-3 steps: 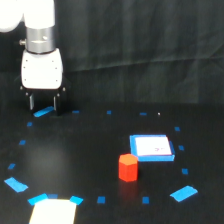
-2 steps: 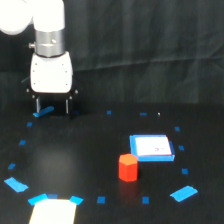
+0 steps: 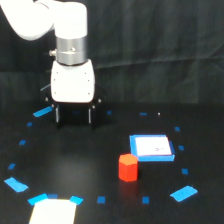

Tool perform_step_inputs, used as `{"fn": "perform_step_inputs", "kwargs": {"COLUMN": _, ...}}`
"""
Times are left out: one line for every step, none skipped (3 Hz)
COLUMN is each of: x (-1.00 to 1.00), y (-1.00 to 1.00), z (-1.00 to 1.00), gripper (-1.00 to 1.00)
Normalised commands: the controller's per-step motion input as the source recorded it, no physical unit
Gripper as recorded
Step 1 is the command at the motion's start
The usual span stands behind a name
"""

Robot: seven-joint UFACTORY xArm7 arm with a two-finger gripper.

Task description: Pick up the red object from the table

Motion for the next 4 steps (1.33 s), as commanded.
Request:
{"fn": "perform_step_inputs", "kwargs": {"x": 1.00, "y": -0.80, "z": -0.58, "gripper": 1.00}}
{"fn": "perform_step_inputs", "kwargs": {"x": 0.61, "y": -0.95, "z": -0.10, "gripper": 0.82}}
{"fn": "perform_step_inputs", "kwargs": {"x": 0.26, "y": -0.91, "z": -0.24, "gripper": 0.62}}
{"fn": "perform_step_inputs", "kwargs": {"x": 0.62, "y": -0.62, "z": -0.79, "gripper": 1.00}}
